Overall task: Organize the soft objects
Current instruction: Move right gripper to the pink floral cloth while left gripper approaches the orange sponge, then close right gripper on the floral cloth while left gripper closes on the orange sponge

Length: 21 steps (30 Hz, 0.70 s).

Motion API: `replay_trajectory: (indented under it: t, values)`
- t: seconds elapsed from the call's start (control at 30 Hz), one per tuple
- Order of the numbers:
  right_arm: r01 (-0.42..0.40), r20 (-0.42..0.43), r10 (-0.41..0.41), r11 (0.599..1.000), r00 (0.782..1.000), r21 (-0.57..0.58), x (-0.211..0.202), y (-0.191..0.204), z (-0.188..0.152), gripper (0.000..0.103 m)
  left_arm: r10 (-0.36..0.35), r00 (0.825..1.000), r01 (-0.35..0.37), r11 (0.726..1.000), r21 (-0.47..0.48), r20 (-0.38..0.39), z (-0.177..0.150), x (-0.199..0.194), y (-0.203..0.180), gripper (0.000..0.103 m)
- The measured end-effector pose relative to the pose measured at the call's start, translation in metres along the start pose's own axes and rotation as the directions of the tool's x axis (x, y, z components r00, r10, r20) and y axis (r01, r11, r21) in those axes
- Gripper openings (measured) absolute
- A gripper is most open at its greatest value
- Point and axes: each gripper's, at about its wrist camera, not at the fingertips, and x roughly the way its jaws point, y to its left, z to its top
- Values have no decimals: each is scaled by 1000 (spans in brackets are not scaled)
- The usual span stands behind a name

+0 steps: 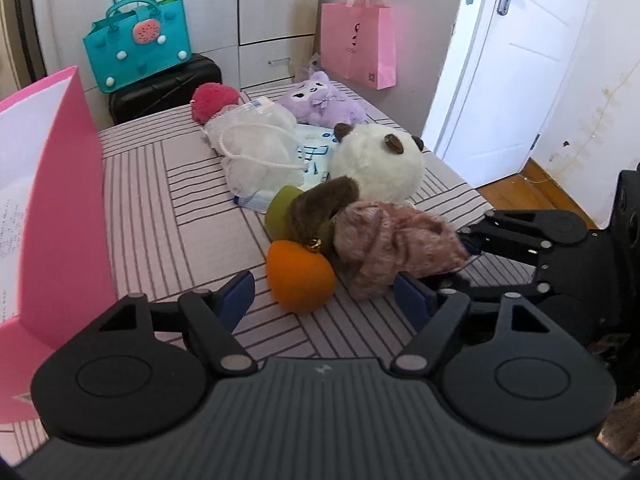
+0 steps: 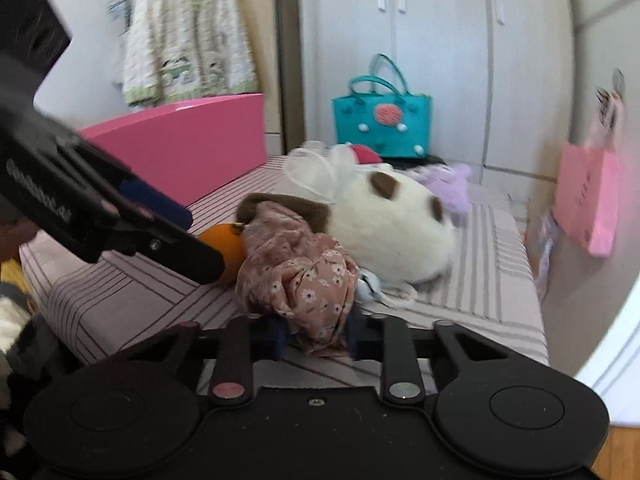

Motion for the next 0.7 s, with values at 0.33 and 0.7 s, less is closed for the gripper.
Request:
replay_trajectory:
  t: [0.33,0.7]
  values:
    - [35,-28,-32,996,999,81,-11,-14,-3,23,108,994,-108,993,-37,0,-4,21,2,59]
    - [22,-21,-21,997,1000,69,-11,3,4,22,127,992,-128,987,-95,-24,-6,22,2,38]
